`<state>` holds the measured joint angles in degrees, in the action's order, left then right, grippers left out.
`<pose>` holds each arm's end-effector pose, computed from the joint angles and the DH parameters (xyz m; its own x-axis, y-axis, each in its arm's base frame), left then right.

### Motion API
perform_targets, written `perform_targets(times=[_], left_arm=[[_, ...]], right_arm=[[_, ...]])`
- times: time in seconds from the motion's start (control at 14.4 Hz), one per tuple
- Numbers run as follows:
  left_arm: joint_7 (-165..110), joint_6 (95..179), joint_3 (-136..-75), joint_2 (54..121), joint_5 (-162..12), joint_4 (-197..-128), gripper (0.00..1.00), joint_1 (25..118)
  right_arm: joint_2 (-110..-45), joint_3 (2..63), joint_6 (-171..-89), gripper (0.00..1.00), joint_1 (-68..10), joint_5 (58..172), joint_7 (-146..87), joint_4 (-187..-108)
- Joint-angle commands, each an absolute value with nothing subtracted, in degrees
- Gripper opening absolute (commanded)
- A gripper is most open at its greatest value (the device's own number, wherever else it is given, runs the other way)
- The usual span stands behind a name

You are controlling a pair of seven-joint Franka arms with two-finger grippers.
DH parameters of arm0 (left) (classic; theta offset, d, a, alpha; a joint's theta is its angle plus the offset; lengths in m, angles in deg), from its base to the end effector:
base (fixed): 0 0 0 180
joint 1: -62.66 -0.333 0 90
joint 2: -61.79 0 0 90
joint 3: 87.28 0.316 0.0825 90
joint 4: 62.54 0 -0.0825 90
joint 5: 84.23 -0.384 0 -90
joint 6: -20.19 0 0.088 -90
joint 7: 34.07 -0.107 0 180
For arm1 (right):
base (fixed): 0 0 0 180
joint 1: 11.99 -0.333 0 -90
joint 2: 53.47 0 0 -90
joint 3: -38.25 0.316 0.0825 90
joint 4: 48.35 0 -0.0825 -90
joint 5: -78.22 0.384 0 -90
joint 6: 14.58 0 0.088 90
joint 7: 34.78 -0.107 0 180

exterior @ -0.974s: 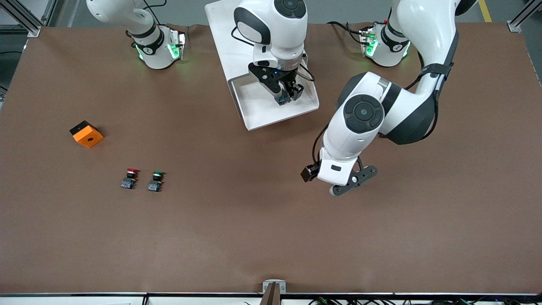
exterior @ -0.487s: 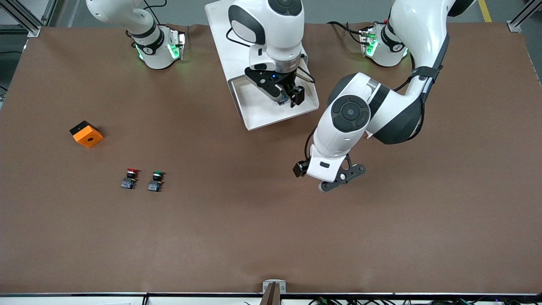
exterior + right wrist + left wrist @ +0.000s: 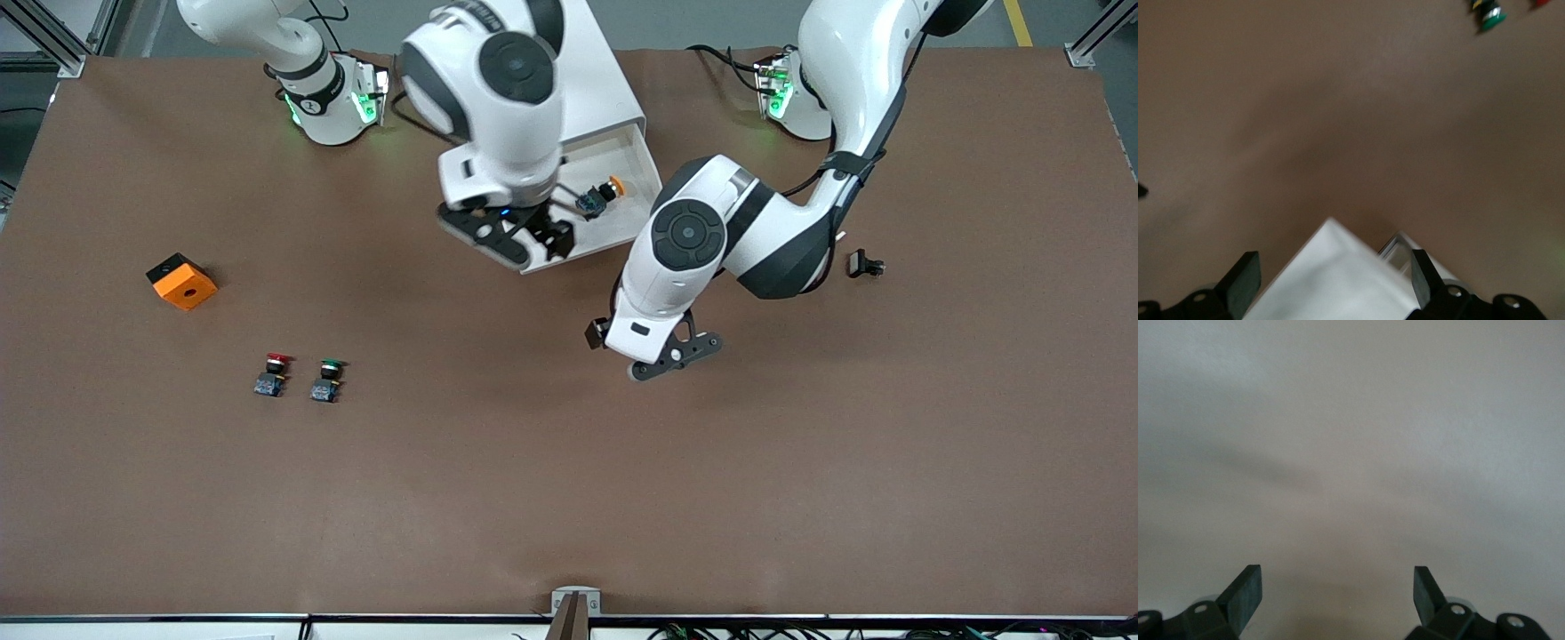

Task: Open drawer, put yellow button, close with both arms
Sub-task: 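Raise the right gripper from the drawer while the left gripper approaches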

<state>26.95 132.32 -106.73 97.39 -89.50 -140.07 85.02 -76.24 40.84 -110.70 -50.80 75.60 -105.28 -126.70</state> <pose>0.5750 -0.4366 0.3765 0.9326 0.3500 -0.0882 0.3561 -0.9321 0.0662 0.5083 0.4356 0.4853 0.8757 -0.4829 -0.0032 -0.4806 -0.8722 0.0910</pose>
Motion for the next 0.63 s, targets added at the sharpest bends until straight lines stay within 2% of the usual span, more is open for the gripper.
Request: perform_targets(times=[0.0, 0.35, 0.56], left_arm=[[27.19, 134.01, -108.89, 94.32, -90.38, -144.89, 1.0, 84.46], [27.9, 134.01, -112.85, 94.31, -90.21, -147.0, 1.0, 84.9], [28.51, 133.92, -112.94, 94.58, -90.12, -147.7, 1.0, 87.7]], right_arm=[[-74.22, 41.77, -109.32, 1.0, -43.83, 75.85, -95.72, -127.1], [-73.16, 41.15, -107.04, 1.0, -35.49, 75.06, -76.84, -127.1], [-72.99, 41.15, -106.26, 1.0, -28.71, 75.23, -63.92, -127.1]])
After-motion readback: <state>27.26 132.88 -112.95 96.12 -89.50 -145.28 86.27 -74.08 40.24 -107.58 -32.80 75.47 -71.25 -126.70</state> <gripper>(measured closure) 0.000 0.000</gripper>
